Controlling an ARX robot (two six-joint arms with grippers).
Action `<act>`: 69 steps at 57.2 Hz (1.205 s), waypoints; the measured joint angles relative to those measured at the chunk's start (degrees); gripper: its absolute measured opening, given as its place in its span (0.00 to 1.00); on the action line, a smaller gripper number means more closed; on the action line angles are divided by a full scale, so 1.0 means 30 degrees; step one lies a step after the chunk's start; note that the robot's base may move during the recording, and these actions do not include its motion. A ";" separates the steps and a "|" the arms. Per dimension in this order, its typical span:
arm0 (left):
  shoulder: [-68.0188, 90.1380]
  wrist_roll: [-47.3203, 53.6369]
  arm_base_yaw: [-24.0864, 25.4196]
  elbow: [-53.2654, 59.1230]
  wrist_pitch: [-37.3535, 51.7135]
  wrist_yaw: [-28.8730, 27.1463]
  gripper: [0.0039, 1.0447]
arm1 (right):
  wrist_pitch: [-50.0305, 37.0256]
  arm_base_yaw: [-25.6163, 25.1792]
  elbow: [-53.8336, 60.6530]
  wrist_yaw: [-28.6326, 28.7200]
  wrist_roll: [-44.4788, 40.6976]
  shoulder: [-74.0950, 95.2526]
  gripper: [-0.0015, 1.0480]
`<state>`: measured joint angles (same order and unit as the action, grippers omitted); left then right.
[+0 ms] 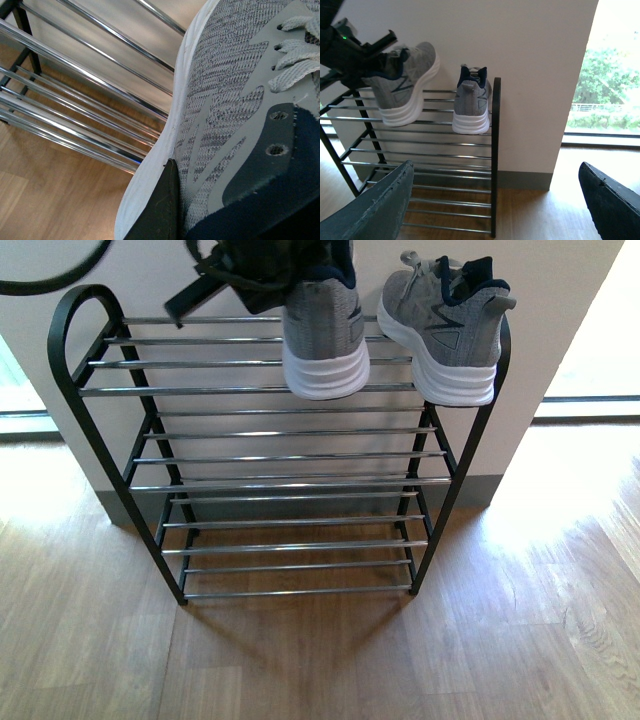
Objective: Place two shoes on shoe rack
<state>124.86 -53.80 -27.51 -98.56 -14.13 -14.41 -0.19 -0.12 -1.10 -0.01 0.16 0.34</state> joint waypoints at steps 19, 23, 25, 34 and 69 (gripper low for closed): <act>0.6652 -0.0546 -0.0794 -1.1395 -0.6462 0.0255 0.01 | 0.0000 0.0000 0.0000 0.0007 0.0000 0.0000 0.91; 0.7337 -0.0692 -0.0867 -1.2888 -0.7380 0.0226 0.01 | 0.0000 0.0000 0.0000 0.0000 0.0000 0.0000 0.91; 0.7788 -0.0736 -0.0911 -1.3792 -0.7971 0.0102 0.01 | 0.0000 0.0000 0.0000 0.0007 0.0000 0.0000 0.91; 0.8925 -0.0743 -0.1071 -1.6160 -0.9479 -0.0117 0.02 | 0.0000 0.0000 0.0000 0.0000 0.0000 0.0000 0.91; 0.4087 -0.0466 -0.1348 -0.8990 -0.5217 -0.0634 0.93 | 0.0000 0.0000 0.0000 0.0000 0.0000 0.0000 0.91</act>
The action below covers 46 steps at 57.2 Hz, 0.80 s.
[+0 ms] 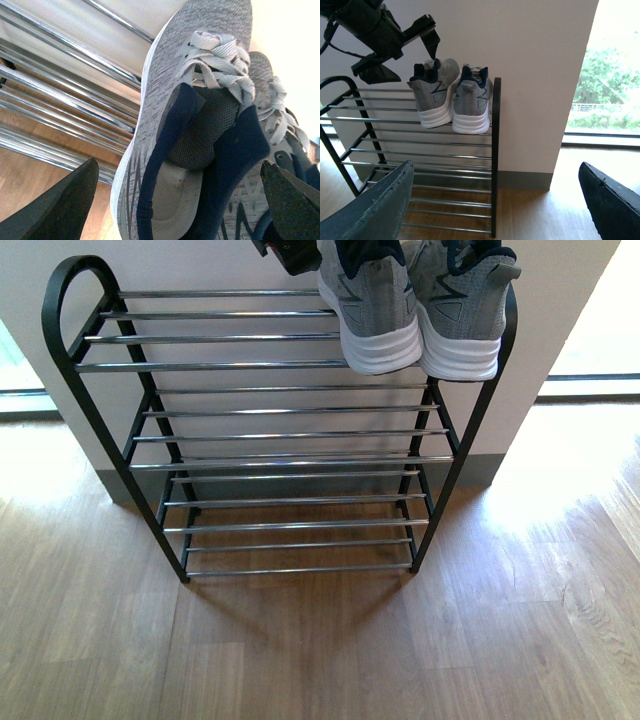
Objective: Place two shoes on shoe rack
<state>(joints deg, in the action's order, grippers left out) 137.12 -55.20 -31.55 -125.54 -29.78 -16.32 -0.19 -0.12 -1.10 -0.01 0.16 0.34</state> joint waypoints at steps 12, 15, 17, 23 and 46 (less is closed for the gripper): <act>-0.3599 0.1078 -0.0168 0.4656 0.3264 -0.1348 0.91 | 0.0000 0.0000 0.0000 0.0000 0.0000 0.0000 0.91; -0.5085 0.1880 -0.0226 0.6572 0.4663 -0.2178 0.91 | 0.0000 0.0000 0.0000 0.0000 0.0000 0.0000 0.91; -0.5683 0.2178 -0.0240 0.7351 0.5224 -0.2280 0.91 | 0.0000 0.0000 0.0000 0.0000 0.0000 0.0000 0.91; -0.7912 0.3577 -0.0255 1.0316 0.7504 -0.2863 0.91 | 0.0000 0.0000 0.0000 0.0007 0.0000 0.0000 0.91; -1.7216 1.0222 0.0998 2.3992 1.5358 -0.5158 0.91 | 0.0000 0.0000 0.0000 0.0007 0.0000 0.0000 0.91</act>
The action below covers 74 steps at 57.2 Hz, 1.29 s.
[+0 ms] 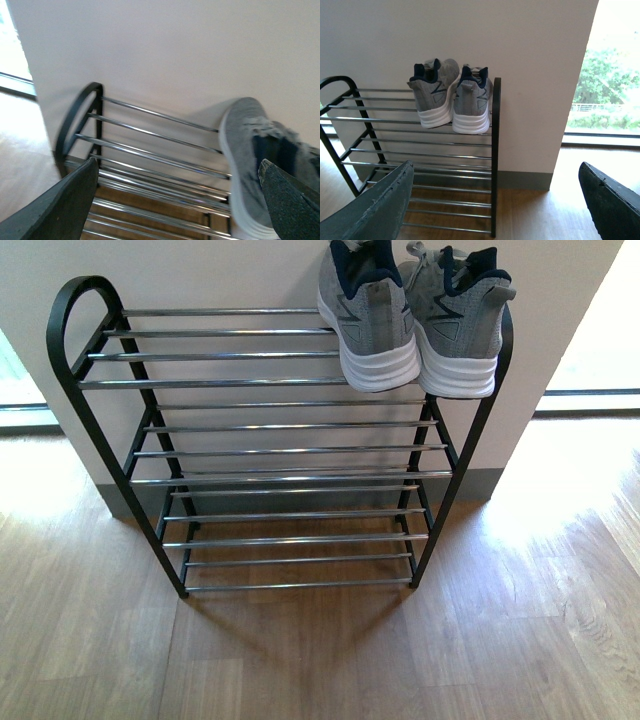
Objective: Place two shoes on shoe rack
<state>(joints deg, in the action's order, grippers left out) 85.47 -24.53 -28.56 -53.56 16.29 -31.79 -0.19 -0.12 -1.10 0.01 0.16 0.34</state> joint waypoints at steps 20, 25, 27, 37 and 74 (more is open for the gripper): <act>-0.4925 0.0707 0.2441 0.6142 0.2098 -0.0233 0.91 | 0.0000 0.0000 0.0000 -0.0007 0.0000 0.0000 0.91; -0.5020 0.0954 0.2601 0.6506 0.2594 0.0386 0.90 | 0.0000 0.0000 0.0000 0.0000 0.0000 0.0000 0.91; -0.5107 0.2477 0.3053 0.7526 0.5319 0.2739 0.82 | 0.0000 0.0000 0.0000 0.0000 0.0000 0.0000 0.91; -0.7665 0.7198 0.4896 1.1453 0.8969 0.6062 0.45 | 0.0000 0.0000 0.0000 -0.0007 0.0000 0.0000 0.91; -1.4491 0.7971 0.8284 1.6138 0.6717 0.9828 0.01 | 0.0000 0.0000 0.0000 -0.0007 0.0000 0.0000 0.91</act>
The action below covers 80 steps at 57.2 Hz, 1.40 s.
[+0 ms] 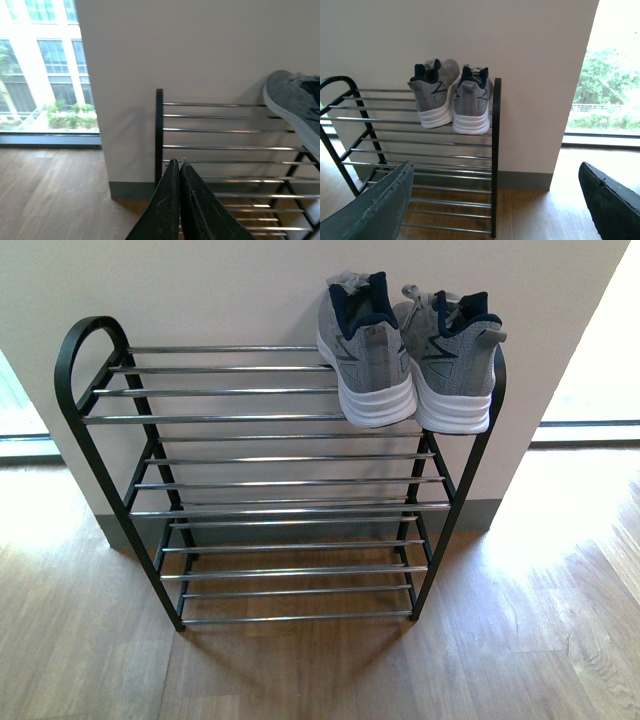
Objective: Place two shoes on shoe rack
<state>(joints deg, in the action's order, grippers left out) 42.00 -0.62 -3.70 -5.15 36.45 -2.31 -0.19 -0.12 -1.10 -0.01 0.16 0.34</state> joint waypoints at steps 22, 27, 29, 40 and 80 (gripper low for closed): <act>-0.3942 0.0007 0.1158 0.1450 -0.2302 0.0765 0.01 | 0.0000 0.0000 0.0000 0.0000 0.0000 0.0000 0.91; -0.4889 0.0015 0.1158 0.1450 -0.3126 0.0765 0.01 | 0.0000 0.0000 0.0000 0.0000 0.0000 0.0000 0.91; -0.5202 0.0007 0.1158 0.1450 -0.3417 0.0765 0.01 | 0.0000 0.0000 0.0000 0.0000 0.0000 0.0000 0.91; -0.6921 0.0015 0.1158 0.1457 -0.5078 0.0765 0.01 | 0.0000 0.0000 0.0000 0.0000 0.0000 0.0000 0.91; -1.2247 0.0015 0.1158 0.1450 -1.0994 0.0772 0.01 | 0.0000 0.0000 0.0000 0.0000 0.0000 0.0000 0.91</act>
<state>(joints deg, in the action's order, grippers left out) 5.26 -0.58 -0.23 -0.80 3.46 0.01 -0.19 -0.12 -1.10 -0.01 0.16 0.34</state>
